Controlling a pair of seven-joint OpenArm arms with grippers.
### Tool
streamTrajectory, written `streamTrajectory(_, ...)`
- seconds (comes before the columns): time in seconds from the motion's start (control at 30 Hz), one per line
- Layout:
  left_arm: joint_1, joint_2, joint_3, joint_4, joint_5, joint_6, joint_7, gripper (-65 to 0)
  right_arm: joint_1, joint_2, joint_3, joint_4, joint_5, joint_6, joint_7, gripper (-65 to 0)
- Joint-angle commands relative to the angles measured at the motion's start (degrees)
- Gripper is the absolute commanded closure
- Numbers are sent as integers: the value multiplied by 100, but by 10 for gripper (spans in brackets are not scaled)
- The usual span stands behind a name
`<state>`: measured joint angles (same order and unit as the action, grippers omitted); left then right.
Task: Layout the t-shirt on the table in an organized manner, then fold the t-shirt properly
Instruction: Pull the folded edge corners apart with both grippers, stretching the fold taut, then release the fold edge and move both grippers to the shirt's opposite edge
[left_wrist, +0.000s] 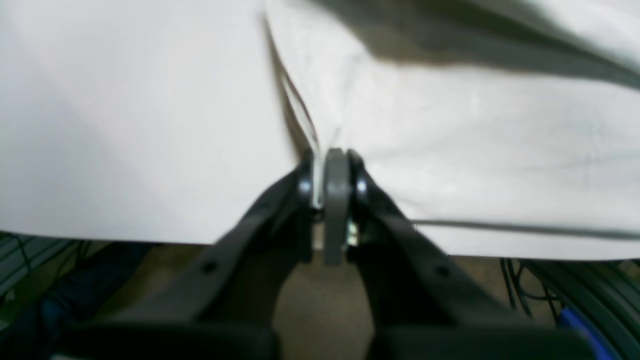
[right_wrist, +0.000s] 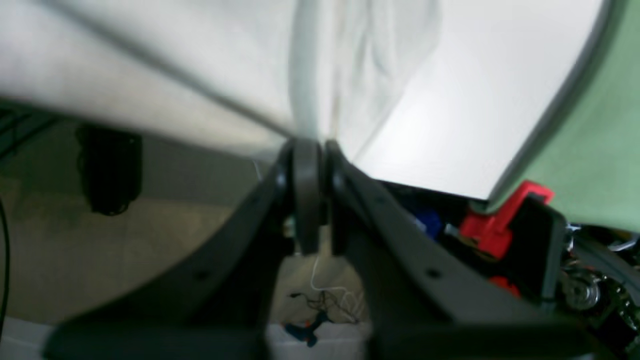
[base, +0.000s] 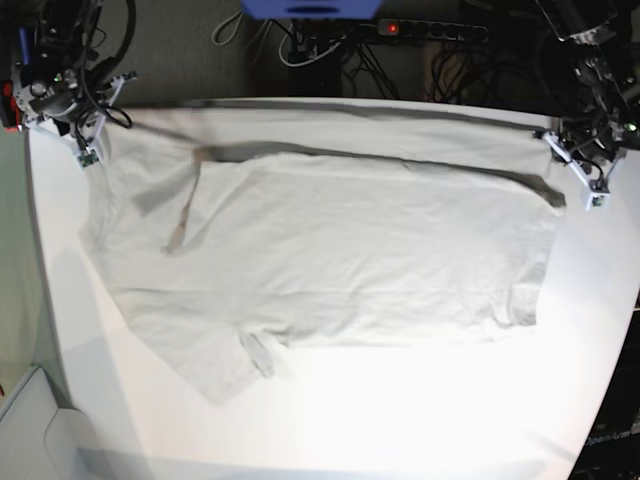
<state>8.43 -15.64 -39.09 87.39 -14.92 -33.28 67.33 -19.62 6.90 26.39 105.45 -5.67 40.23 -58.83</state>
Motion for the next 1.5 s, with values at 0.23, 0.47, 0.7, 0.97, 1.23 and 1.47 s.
streamTrajectory(0.23,85,-208,-43,118,2,0,-21,-205,41,71,301,141,-44,-23,23,-207)
streamTrajectory(0.47,252,-181,-69,118,-25,0,-21,-363,58,80,301,150,-35,-23,23,-217)
streamTrajectory(0.7,410,-208,-104,118,-51,0,-65,-367,137,115,310,510,-61,-23,15,-308)
streamTrajectory(0.97,463,-208,-649,434,-42,-9,-21,-503,375,291,486,589,-61,-23,15,-410)
streamTrajectory(1.23,489,-199,-719,1155,-16,0,-30,-513,1289,475,495,554,-70,-23,-284,-415)
streamTrajectory(1.47,-258,-172,-1133,1304,2,0,-65,-517,3311,950,-226,-1151,-70,-23,-741,-415)
